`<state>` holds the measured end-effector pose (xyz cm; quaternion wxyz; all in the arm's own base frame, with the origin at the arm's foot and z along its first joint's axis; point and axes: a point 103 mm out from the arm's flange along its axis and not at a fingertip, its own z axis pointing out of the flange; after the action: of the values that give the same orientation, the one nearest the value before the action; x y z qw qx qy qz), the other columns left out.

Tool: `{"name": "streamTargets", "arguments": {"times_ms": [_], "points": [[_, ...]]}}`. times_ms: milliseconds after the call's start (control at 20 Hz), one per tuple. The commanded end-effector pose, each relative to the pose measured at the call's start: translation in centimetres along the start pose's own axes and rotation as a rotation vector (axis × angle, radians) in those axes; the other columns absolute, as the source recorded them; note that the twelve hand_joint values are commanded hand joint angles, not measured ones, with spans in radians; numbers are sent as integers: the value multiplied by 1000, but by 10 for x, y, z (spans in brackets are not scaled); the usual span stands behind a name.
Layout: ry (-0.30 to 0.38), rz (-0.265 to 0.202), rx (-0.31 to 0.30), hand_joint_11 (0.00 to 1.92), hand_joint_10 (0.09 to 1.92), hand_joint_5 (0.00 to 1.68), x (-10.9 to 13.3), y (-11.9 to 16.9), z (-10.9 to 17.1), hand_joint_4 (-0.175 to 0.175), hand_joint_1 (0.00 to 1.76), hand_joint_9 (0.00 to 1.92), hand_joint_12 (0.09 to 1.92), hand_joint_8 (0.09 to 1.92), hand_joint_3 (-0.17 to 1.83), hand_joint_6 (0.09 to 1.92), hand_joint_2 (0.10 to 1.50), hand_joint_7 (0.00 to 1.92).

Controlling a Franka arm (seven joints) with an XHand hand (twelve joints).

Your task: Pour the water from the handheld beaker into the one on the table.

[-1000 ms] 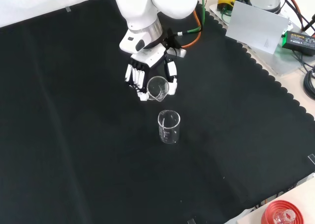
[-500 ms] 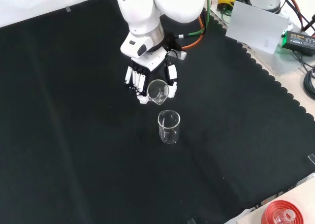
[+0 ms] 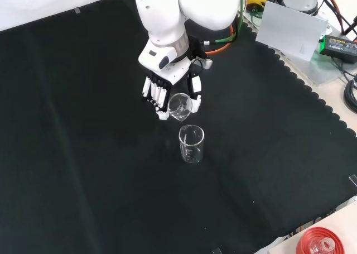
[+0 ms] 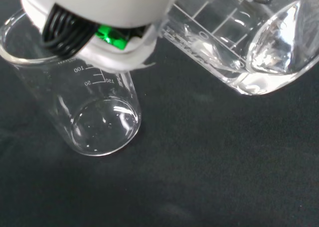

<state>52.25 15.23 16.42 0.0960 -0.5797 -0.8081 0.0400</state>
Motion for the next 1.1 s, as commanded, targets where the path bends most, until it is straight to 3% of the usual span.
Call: {"name": "streamTargets", "arguments": {"times_ms": [50,1100], "points": [[-33,0,25,708,326,1400,5,0,2,52,1177,1192,1180,171,610,410,642,1429],[-186,16,91,781,307,1400,14,5,-4,38,1179,1232,1142,152,603,408,647,1438]]}}
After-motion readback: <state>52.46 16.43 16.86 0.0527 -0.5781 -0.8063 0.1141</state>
